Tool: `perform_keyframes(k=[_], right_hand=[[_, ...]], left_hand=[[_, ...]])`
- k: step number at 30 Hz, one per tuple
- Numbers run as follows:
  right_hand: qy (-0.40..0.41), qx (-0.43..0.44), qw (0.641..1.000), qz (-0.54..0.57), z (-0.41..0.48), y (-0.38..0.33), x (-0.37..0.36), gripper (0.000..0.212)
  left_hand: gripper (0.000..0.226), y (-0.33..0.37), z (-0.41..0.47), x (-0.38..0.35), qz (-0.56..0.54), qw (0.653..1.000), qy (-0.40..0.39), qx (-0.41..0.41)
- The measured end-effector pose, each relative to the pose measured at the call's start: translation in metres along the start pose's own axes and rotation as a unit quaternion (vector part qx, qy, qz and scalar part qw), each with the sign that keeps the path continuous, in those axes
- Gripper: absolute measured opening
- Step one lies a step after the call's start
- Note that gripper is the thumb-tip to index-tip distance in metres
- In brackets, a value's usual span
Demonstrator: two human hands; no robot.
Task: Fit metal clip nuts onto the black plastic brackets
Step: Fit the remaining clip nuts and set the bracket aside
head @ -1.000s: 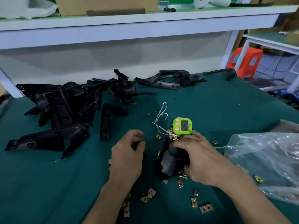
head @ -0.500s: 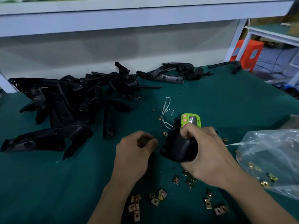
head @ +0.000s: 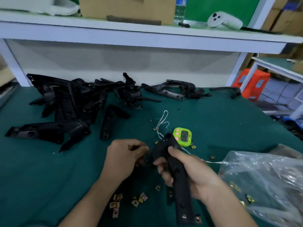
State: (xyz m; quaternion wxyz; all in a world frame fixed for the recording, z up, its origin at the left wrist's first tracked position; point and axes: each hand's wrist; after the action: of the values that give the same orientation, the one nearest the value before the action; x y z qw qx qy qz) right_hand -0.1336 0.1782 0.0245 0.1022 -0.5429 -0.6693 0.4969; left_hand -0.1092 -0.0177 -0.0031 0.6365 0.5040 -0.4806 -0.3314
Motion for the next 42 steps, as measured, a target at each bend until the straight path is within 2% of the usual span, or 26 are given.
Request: perform_keyframes(k=[4, 7, 10, 13, 16, 18, 20, 23, 25, 29, 31, 34, 36, 38, 40, 42], right_hand=[[0.007, -0.002, 1.000, -0.024, 0.005, 0.001, 0.005, 0.032], [-0.011, 0.027, 0.999, -0.026, 0.005, 0.000, 0.008, 0.016], [-0.008, 0.062, 0.997, 0.037, 0.012, 0.001, 0.014, 0.027], [0.009, 0.095, 0.993, 0.071, 0.015, -0.004, 0.023, 0.028], [0.017, 0.099, 0.993, 0.057, 0.014, -0.010, 0.031, 0.018], [0.016, 0.105, 0.994, 0.031, 0.015, -0.010, 0.033, 0.018], [0.011, 0.119, 0.991, -0.055, 0.014, -0.009, 0.033, 0.022], [0.025, 0.161, 0.962, -0.219, 0.013, -0.006, 0.032, 0.032], [0.053, 0.174, 0.947, -0.264, 0.012, -0.005, 0.030, 0.035], [0.055, 0.153, 0.926, -0.341, 0.008, 0.000, 0.024, 0.053], [0.120, 0.197, 0.879, -0.417, 0.011, 0.004, 0.022, 0.046], [0.217, 0.261, 0.803, -0.490, 0.014, 0.007, 0.017, 0.036], [0.246, 0.247, 0.787, -0.510, 0.015, 0.009, 0.012, 0.035], [0.256, 0.233, 0.770, -0.536, 0.016, 0.011, 0.009, 0.038], [0.252, 0.225, 0.750, -0.568, 0.018, 0.012, 0.008, 0.035], [0.245, 0.221, 0.738, -0.589, 0.020, 0.013, 0.009, 0.031]], left_hand=[[0.021, 0.000, 0.000, -0.005, -0.025, 1.000, -0.016, 0.007], [0.026, 0.004, -0.004, -0.003, -0.111, 0.993, -0.019, 0.024], [0.020, 0.007, -0.003, 0.002, -0.157, 0.987, 0.006, 0.039], [0.015, 0.002, 0.001, 0.013, -0.033, 0.998, 0.046, 0.015], [0.026, -0.002, 0.002, 0.020, 0.097, 0.994, -0.040, -0.020], [0.030, -0.006, 0.004, 0.020, 0.184, 0.978, -0.086, -0.041], [0.028, -0.009, 0.005, 0.019, 0.247, 0.960, -0.111, -0.067], [0.020, -0.011, 0.007, 0.022, 0.248, 0.960, -0.111, -0.070], [0.018, -0.014, 0.008, 0.024, 0.241, 0.964, -0.096, -0.065], [0.010, -0.010, 0.005, 0.021, 0.242, 0.965, -0.057, -0.081], [0.013, -0.003, 0.002, 0.019, 0.244, 0.960, -0.070, -0.114], [0.023, 0.008, -0.002, 0.019, 0.290, 0.935, -0.190, -0.076], [0.027, 0.010, -0.003, 0.018, 0.321, 0.917, -0.229, -0.059], [0.019, 0.010, -0.002, 0.018, 0.318, 0.917, -0.234, -0.057], [0.009, 0.008, -0.002, 0.018, 0.318, 0.919, -0.221, -0.069], [0.012, 0.007, -0.004, 0.015, 0.300, 0.933, -0.181, -0.084]])
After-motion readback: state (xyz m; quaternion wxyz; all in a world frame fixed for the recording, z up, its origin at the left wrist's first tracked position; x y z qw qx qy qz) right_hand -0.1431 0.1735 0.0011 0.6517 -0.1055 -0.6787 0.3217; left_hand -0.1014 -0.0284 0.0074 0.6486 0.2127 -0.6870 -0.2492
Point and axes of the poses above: each hand's wrist, its own z-axis towards the middle knuckle, its own x-axis out of the back of the hand, y = z × x
